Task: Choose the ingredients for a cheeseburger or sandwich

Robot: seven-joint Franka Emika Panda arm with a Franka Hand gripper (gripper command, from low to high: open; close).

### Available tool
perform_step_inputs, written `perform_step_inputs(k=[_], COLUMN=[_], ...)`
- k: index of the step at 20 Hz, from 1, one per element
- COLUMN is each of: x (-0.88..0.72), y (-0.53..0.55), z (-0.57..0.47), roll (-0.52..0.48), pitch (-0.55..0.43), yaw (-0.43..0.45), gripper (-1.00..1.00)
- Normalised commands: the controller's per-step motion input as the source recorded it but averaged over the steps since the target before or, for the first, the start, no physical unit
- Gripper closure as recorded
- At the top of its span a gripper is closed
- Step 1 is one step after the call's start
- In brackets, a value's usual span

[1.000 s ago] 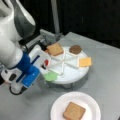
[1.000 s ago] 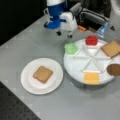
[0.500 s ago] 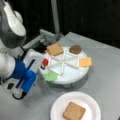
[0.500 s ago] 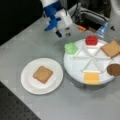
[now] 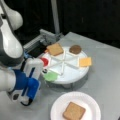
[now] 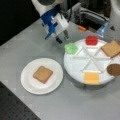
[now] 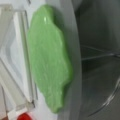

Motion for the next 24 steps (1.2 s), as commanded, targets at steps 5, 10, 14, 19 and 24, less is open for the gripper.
perform_step_inputs(k=[5, 10, 14, 19, 24], x=[0.12, 0.12, 0.1, 0.09, 0.09], y=[-0.21, -0.17, -0.16, -0.19, -0.13], z=[-0.07, -0.09, -0.11, -0.11, -0.11], roll=[0.387, 0.374, 0.344, 0.339, 0.349], pitch=[-0.07, -0.093, -0.112, -0.126, -0.124], yaw=[0.125, 0.082, 0.049, 0.032, 0.021], gripper=[-1.0, -1.0, -1.0, -1.0, -1.0])
